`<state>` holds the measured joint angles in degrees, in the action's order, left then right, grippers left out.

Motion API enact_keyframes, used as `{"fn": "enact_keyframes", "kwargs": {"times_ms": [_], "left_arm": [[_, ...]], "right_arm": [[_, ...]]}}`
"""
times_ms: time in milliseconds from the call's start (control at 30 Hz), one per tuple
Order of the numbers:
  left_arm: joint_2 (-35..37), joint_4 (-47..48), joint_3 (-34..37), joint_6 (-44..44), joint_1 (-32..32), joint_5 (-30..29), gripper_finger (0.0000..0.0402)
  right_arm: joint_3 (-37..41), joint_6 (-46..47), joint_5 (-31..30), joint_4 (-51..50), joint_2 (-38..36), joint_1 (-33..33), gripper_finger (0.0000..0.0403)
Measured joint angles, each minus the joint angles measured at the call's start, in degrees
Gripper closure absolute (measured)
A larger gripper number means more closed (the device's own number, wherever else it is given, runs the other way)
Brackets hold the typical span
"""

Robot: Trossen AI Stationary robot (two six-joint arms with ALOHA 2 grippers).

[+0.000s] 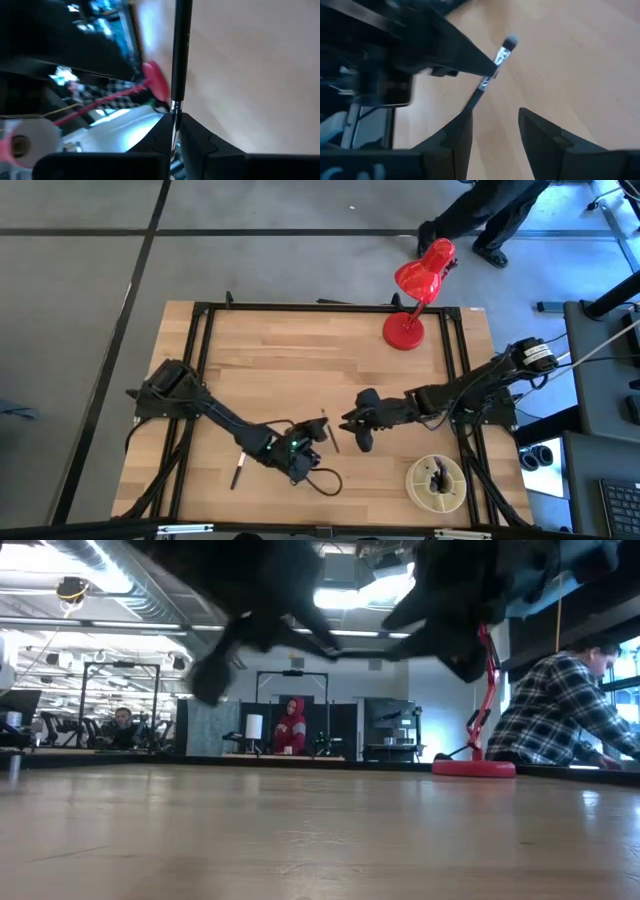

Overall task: Put items in baskets/containers
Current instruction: Put the black eyeshadow brush into the yellow pen organizer

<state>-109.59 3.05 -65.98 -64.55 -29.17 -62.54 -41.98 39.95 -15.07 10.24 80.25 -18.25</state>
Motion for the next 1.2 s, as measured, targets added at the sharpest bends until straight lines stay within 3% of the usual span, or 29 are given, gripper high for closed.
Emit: {"fn": "enact_keyframes", "kwargs": {"times_ms": [267, 500, 667, 867, 1067, 1200], "left_arm": [[-0.4, -14.3, 0.0, -16.8, 3.6, 3.2, 0.0382], [-0.2, -17.0, 0.0, -26.1, 5.0, 4.3, 0.0384], [-0.3, -17.1, 0.0, -24.5, 5.0, 1.2, 0.0384], [-0.3, -17.0, 0.0, -18.0, 5.0, -3.4, 0.0384], [-0.3, -16.6, 0.0, -14.9, 5.4, -5.3, 0.0399], [-0.3, -16.1, 0.0, -3.3, 6.2, -6.0, 0.0397]], "right_arm": [[0.0, -1.4, 9.6, 6.5, 4.9, 4.6, 0.0244], [0.1, -0.7, 14.0, 11.5, 5.5, 6.0, 0.0244], [0.1, 1.9, 12.9, 9.0, 5.5, 5.9, 0.0244], [0.0, 3.3, 7.0, 4.4, 5.0, 5.2, 0.0244], [0.0, 3.1, 6.6, 2.4, 3.8, 5.3, 0.0244], [0.0, 2.1, 2.2, -5.9, 2.8, 5.3, 0.0244]]}}
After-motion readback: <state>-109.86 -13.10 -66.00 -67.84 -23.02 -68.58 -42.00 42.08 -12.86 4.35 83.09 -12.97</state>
